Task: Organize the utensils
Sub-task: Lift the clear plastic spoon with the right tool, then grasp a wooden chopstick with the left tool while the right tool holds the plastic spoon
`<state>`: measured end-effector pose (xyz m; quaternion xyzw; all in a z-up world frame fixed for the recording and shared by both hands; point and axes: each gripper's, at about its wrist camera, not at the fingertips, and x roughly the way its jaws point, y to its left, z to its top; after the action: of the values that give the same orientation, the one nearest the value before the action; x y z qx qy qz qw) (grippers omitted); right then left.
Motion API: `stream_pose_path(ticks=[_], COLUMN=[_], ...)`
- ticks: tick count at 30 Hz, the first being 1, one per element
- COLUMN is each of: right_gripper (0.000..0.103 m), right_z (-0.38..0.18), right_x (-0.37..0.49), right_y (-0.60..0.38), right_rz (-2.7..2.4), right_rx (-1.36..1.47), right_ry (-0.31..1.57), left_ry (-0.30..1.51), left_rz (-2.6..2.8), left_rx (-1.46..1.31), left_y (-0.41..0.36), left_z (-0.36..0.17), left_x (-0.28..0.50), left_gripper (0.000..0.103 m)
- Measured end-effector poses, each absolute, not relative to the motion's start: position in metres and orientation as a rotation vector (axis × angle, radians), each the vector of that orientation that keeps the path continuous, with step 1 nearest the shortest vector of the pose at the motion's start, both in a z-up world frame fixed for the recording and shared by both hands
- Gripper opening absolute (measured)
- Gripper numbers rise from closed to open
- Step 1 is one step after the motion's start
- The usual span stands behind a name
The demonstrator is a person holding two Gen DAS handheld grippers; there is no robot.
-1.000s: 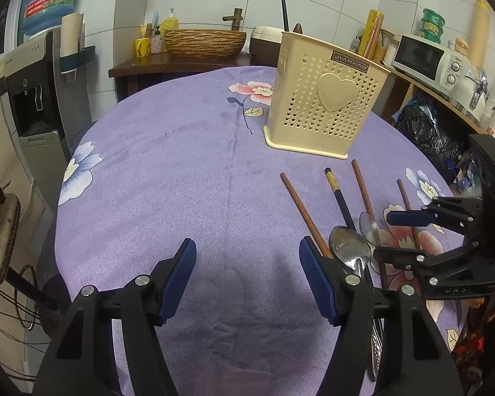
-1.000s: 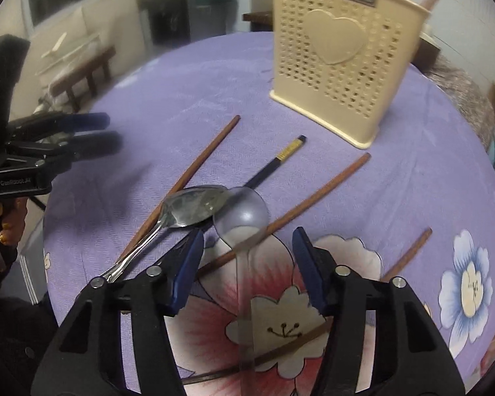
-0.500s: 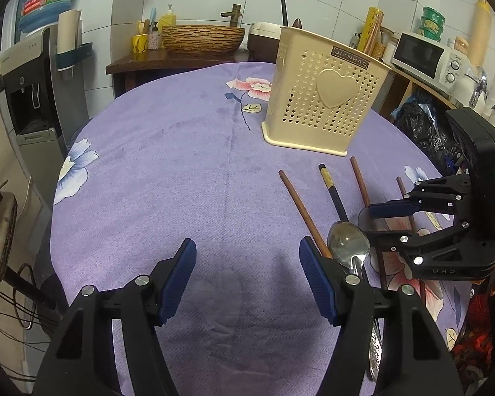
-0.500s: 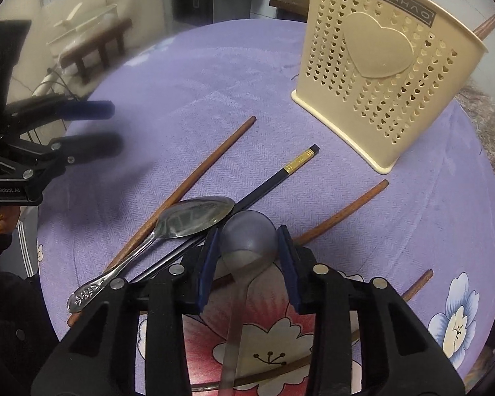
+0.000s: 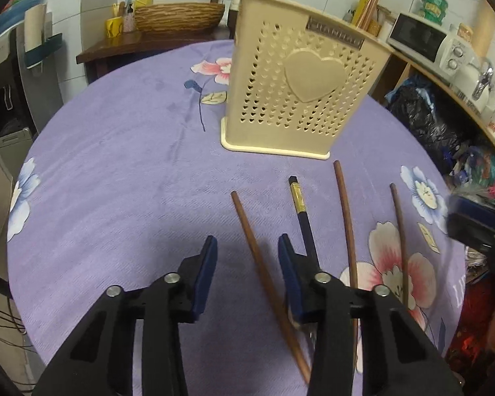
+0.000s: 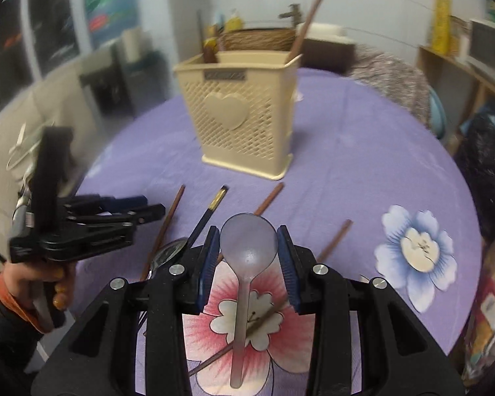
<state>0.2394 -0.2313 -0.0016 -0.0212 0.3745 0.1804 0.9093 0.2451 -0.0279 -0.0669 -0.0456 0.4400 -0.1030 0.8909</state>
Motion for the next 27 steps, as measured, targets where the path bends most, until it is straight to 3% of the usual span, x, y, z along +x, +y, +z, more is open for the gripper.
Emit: stream_pose_path(ticks=[6, 10, 27], right_gripper=[0.036, 0.036, 0.036], right_z=[0.016, 0.021, 0.018], right_x=[0.206, 0.192, 0.183], right_y=[-0.243, -0.246, -0.252], right_rz=[0.298, 0.273, 0.246], right_rx=[-0.016, -0.024, 0.030], right_ry=[0.662, 0.626, 0.596], left_ry=[0.955, 0.957, 0.864], left_rz=[-0.160, -0.135, -0.136], left_rx=[-0.051, -0.022, -0.026], left_y=[-0.045, -0.049, -0.044], left_z=[-0.080, -0.079, -0.061], left_x=[0.265, 0.272, 0.271], left_gripper=[0.023, 0.009, 0.007])
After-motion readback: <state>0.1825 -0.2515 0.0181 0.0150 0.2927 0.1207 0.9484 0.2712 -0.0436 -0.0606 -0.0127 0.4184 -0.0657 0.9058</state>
